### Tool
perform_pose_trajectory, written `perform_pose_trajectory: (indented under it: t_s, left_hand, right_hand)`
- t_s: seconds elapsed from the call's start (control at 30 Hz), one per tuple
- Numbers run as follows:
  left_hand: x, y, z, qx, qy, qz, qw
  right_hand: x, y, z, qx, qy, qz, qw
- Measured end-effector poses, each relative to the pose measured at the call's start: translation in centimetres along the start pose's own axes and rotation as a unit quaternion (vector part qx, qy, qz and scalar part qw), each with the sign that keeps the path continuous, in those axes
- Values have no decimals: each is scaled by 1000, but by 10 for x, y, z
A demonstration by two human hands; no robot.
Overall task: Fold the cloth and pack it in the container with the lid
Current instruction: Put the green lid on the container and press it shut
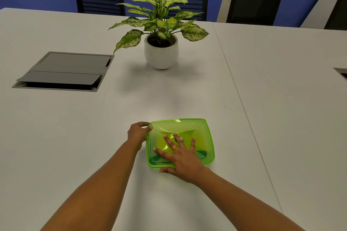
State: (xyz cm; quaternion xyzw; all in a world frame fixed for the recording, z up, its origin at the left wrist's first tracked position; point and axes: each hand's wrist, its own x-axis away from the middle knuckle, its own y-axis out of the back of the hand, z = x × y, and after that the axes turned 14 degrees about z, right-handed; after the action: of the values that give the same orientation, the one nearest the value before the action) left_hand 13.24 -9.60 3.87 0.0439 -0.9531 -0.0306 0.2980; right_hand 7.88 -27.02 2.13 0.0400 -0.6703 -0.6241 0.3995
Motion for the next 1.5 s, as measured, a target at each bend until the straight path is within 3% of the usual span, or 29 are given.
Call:
perform_pose_trajectory:
  t_s: [0.37,0.53,0.73,0.9,1.03,1.23,1.5]
  left_hand:
    - [4,-2,2,-16,6,3,1000]
    - [5,-4,5,-25,-11,-7,1000]
    - [4,-8,5,-62,-22,-17,998]
    - [3,-2,6,-37,20,23,999]
    - [13,6,12,3,70,65,995]
    - [25,23,16,-13,132,159,978]
    - [29,16,18,-17,136,168,976]
  right_hand:
    - [-2,-3,-2,-2,2,-7,1000]
    - [5,3,-5,-120,-25,-41,992]
    - [21,3,-26,-225,-187,-140,946]
    - [31,5,-43,-365,-284,-192,866]
    - [31,2,-54,-461,-322,-171,809]
    - [30,2,-59,-494,-332,-151,789]
    - [29,4,-59,-505,-335,-143,783]
